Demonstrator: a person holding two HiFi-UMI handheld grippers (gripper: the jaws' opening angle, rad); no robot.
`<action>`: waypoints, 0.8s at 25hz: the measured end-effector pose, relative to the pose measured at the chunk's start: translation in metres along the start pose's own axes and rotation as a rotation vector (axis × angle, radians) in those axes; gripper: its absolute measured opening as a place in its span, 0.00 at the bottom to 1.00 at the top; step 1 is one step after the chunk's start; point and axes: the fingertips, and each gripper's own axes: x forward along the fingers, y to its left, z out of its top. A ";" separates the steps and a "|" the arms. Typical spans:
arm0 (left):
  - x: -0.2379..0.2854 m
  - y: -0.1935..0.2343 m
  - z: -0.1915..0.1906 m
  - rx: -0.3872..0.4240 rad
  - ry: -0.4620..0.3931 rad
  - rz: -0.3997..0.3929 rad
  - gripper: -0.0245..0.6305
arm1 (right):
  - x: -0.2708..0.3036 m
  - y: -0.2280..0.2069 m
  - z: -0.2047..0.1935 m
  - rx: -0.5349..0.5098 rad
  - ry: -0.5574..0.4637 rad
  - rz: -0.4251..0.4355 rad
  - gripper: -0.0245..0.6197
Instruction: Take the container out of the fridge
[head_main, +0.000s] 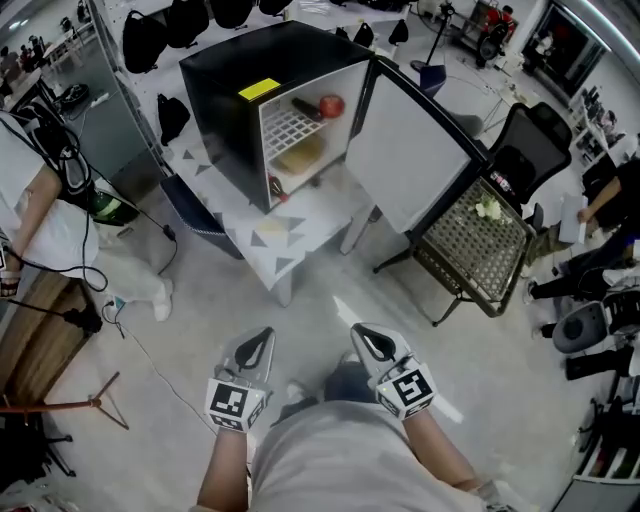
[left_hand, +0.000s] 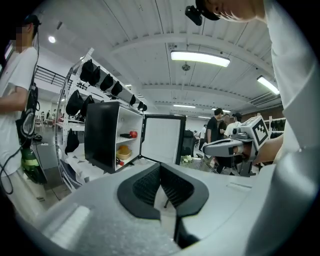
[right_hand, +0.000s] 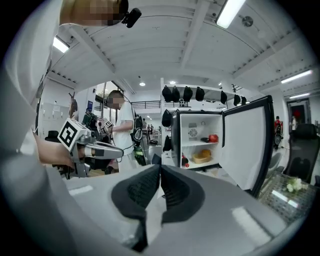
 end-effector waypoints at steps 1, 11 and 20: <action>0.002 0.004 -0.001 -0.003 0.000 0.003 0.05 | 0.005 -0.002 -0.002 0.008 0.006 0.000 0.05; 0.056 0.049 0.009 -0.026 0.006 0.070 0.05 | 0.073 -0.053 0.007 0.057 -0.013 0.049 0.05; 0.134 0.082 0.048 -0.003 0.004 0.150 0.05 | 0.128 -0.130 0.031 0.061 -0.035 0.122 0.05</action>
